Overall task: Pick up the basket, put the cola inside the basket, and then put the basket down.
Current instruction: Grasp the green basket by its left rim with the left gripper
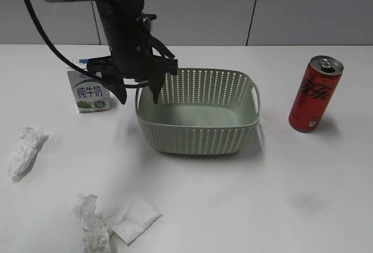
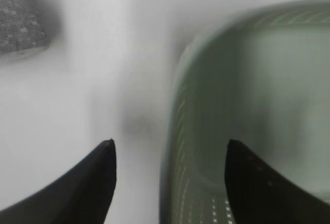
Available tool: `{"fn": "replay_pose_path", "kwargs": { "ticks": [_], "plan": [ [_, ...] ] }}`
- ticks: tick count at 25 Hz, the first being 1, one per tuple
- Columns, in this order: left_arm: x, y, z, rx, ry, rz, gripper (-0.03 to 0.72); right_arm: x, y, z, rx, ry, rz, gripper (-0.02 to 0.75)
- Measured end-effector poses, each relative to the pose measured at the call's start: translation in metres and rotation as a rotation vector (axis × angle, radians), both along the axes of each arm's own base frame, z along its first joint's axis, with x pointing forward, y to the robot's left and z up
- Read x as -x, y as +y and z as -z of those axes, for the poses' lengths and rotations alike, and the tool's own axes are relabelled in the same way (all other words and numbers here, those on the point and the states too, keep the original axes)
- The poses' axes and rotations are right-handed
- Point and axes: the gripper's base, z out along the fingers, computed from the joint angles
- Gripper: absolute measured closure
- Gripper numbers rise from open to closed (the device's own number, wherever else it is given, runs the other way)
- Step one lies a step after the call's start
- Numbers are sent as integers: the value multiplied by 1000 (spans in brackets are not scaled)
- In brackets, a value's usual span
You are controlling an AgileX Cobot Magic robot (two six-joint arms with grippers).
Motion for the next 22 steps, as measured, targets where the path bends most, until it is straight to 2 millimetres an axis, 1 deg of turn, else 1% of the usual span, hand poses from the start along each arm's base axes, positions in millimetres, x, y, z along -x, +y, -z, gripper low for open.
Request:
{"fn": "replay_pose_path", "kwargs": {
  "ticks": [3, 5, 6, 11, 12, 13, 15, 20, 22],
  "plan": [
    [-1, -2, 11, 2, 21, -11, 226, 0, 0, 0, 0, 0, 0, 239],
    [-2, -3, 14, 8, 16, -14, 288, 0, 0, 0, 0, 0, 0, 239],
    [-3, -4, 14, 13, 9, -16, 326, 0, 0, 0, 0, 0, 0, 239],
    [-4, -4, 14, 23, -5, -18, 601, 0, 0, 0, 0, 0, 0, 239],
    [-4, -4, 14, 22, -4, -18, 646, 0, 0, 0, 0, 0, 0, 239],
    [-4, -4, 14, 24, 0, -19, 670, 0, 0, 0, 0, 0, 0, 239],
    [-3, -5, 14, 30, 7, -26, 688, 0, 0, 0, 0, 0, 0, 239],
    [1, -6, 14, 43, 59, -43, 690, 0, 0, 0, 0, 0, 0, 239],
    [3, -7, 10, 54, 69, -48, 690, 0, 0, 0, 0, 0, 0, 239]
  ]
}}
